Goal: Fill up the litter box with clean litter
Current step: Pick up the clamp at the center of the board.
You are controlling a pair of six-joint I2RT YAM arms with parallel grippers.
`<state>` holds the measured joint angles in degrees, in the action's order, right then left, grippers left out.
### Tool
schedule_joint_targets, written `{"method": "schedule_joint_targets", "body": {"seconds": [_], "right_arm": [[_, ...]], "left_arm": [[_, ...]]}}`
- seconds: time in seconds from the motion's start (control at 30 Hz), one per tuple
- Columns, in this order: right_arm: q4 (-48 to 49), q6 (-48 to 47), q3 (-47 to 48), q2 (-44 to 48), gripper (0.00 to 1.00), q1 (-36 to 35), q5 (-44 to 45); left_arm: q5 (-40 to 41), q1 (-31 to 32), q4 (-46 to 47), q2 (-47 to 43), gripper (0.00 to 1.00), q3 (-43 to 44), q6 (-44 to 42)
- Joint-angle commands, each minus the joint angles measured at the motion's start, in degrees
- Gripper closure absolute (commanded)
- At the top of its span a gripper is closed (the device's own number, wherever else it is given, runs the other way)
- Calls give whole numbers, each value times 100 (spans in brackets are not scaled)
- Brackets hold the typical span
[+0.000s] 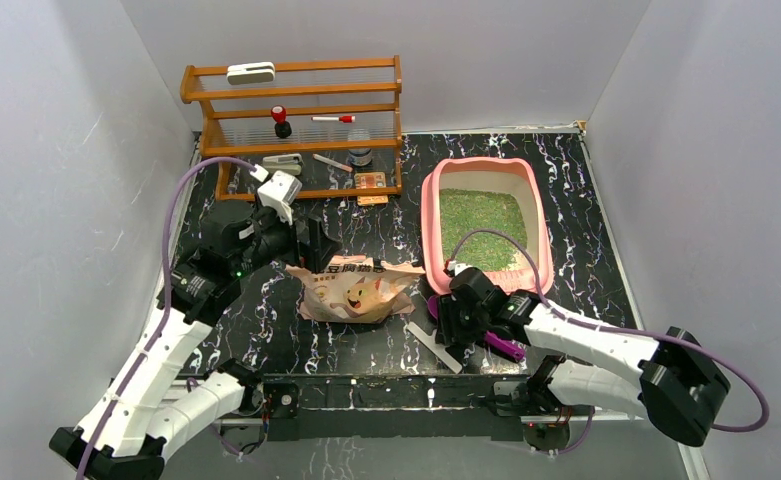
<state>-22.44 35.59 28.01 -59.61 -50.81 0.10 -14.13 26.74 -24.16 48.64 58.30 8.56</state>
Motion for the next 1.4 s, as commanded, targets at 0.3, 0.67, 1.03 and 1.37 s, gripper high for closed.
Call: {"method": "schedule_joint_targets", "body": {"seconds": [0.3,0.67,1.03,1.37], "right_arm": [[923,-634,91,-330,65,-34,-268],[939,-1026,151,-708,67,-40,-594],[889,-1434,196,-158,100,-41,-1568],[542,-1475,687,365,100,-37,-2411]], "left_arm": [[-115,-11,-127,162,2,167,-176],[-17,-11,-377,-28,2,130,-169],[-36,-11,-394,142,2,131,-75],[-1,-11,-242,396,2,279,681]]}}
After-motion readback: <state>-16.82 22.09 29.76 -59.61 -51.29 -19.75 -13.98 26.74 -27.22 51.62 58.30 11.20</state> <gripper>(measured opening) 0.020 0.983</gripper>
